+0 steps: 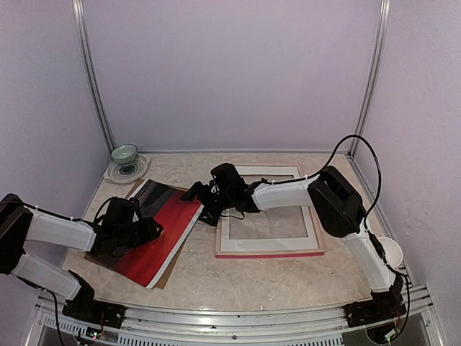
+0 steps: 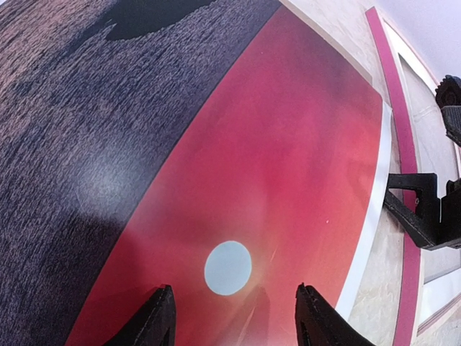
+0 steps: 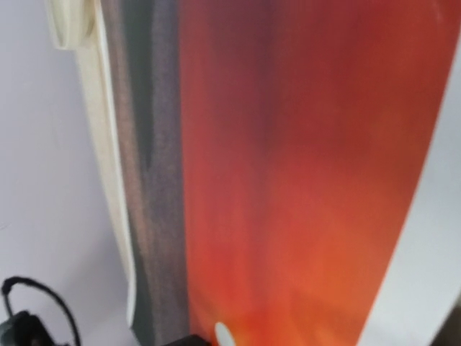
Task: Put the photo into the frame
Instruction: Pick up the photo from the backboard.
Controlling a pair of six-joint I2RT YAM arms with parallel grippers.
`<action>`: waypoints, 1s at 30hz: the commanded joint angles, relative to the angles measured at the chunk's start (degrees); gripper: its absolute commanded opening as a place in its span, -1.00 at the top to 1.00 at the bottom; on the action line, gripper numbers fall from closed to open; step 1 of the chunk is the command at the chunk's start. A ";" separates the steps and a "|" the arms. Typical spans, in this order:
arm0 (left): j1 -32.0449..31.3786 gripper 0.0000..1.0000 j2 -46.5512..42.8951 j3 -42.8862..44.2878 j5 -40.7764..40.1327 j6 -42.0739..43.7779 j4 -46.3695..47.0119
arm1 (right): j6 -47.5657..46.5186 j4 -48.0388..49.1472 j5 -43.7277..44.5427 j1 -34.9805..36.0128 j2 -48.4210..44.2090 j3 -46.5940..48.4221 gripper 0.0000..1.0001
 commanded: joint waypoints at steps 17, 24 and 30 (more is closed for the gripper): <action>0.35 -0.12 2.69 -0.20 2.94 0.62 -2.26 | 2.91 9.13 -7.00 0.11 2.73 -4.05 -0.25; 0.26 -0.13 -0.69 0.56 2.69 0.96 -4.53 | 3.12 10.43 -7.93 0.24 3.77 -3.98 0.38; 0.04 -0.28 -3.89 1.94 2.15 1.83 -8.14 | 3.40 11.06 -8.65 0.33 4.20 -3.76 0.66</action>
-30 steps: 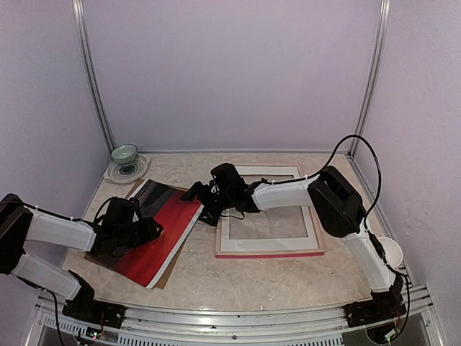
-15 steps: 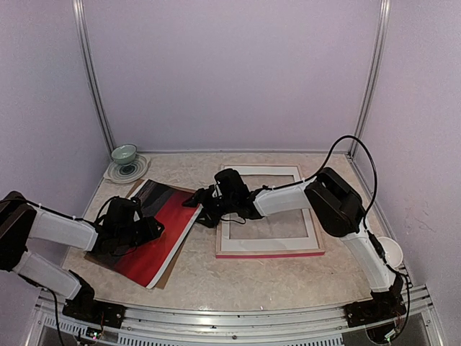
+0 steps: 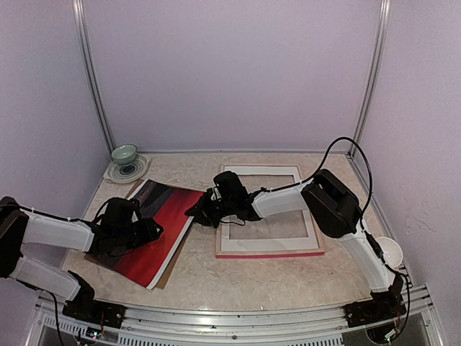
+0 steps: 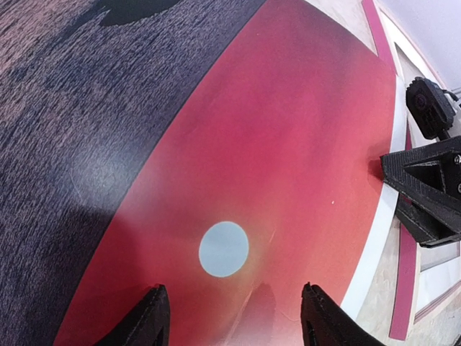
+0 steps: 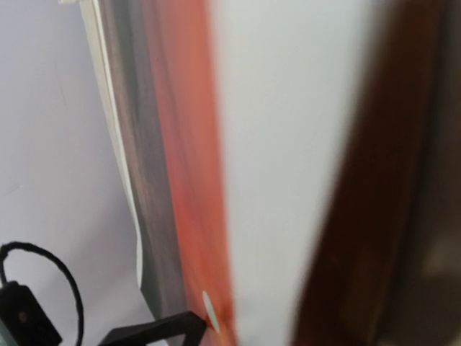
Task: Put the photo into the frame
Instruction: Pick up the photo from the backboard.
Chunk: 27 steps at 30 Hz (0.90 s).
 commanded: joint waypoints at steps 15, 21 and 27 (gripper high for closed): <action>-7.83 -0.58 -15.02 11.03 -10.65 6.88 -25.73 | -1.19 -0.19 -2.78 0.52 -1.05 -0.15 1.00; -12.05 -0.92 -15.37 11.29 -12.06 5.47 -25.69 | -0.62 2.22 -3.53 0.48 -2.16 -2.67 1.00; -15.90 -0.98 -14.02 13.30 -14.57 5.36 -27.48 | -0.90 4.32 -3.88 0.44 -4.53 -5.81 1.00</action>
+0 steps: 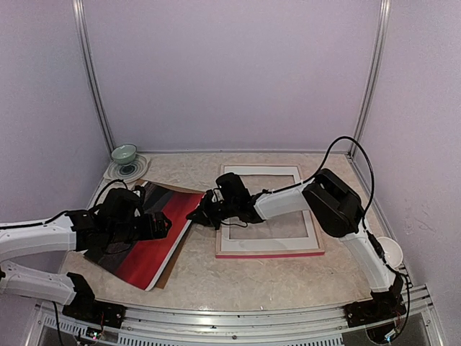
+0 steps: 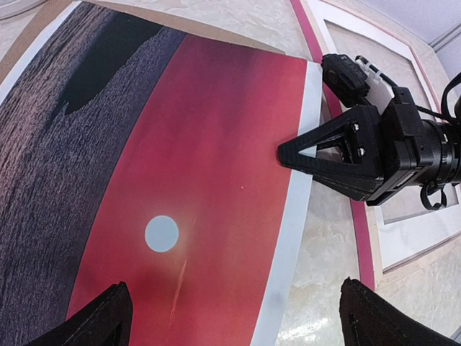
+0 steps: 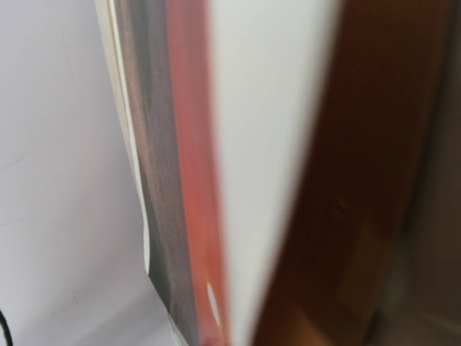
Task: Put the photo into the frame
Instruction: Pick up the photo from the backboard, then pass from the right arm to the left
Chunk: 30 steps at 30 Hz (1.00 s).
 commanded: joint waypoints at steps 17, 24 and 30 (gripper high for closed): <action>-19.86 -0.98 18.83 16.98 -15.31 -1.10 -16.30 | -1.70 6.09 -3.11 -0.80 -7.81 -9.23 1.00; -23.20 -0.98 27.70 20.53 -18.06 -4.00 -20.72 | -3.09 6.08 -3.29 -1.36 -9.93 -11.04 1.00; -23.61 -0.83 30.00 21.86 -19.59 -4.90 -22.24 | -3.76 6.35 -3.31 -1.83 -11.50 -12.89 1.00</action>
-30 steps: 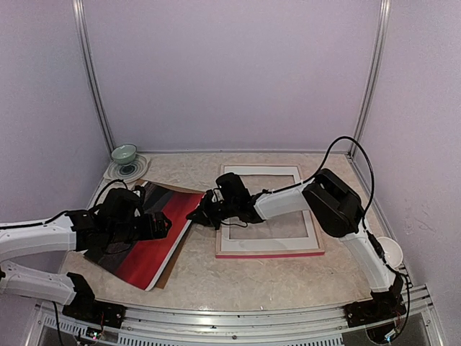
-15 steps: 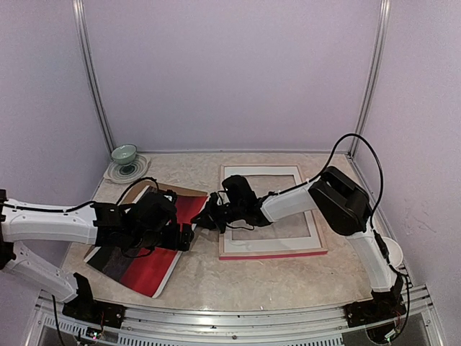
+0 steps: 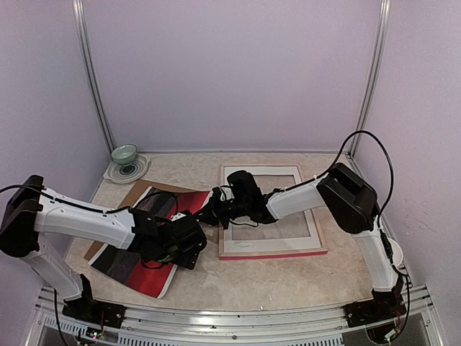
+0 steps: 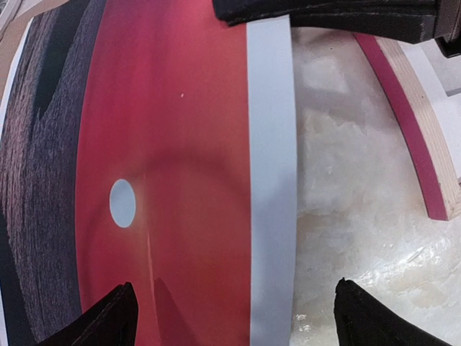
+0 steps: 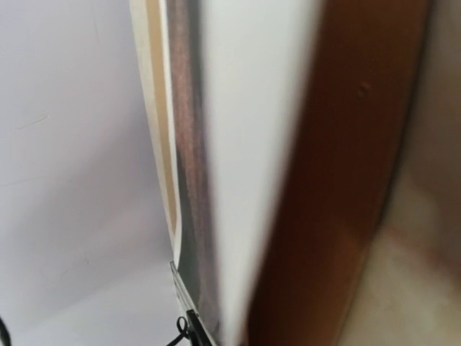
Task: Put the photo into the frame
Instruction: Pass from the right arm to the left
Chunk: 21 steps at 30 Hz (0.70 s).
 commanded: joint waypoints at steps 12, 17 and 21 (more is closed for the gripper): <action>-2.46 -0.32 8.43 8.99 -7.06 -1.51 -7.75 | -1.86 0.70 -0.91 -0.98 -3.92 -2.10 1.00; -3.04 -0.14 9.81 10.33 -8.85 -2.77 -9.72 | -2.05 0.26 -1.02 -0.98 -3.92 -2.37 1.00; -3.70 -0.03 10.73 11.57 -10.45 -3.27 -11.28 | -2.06 0.16 -1.11 -0.98 -3.75 -2.46 1.00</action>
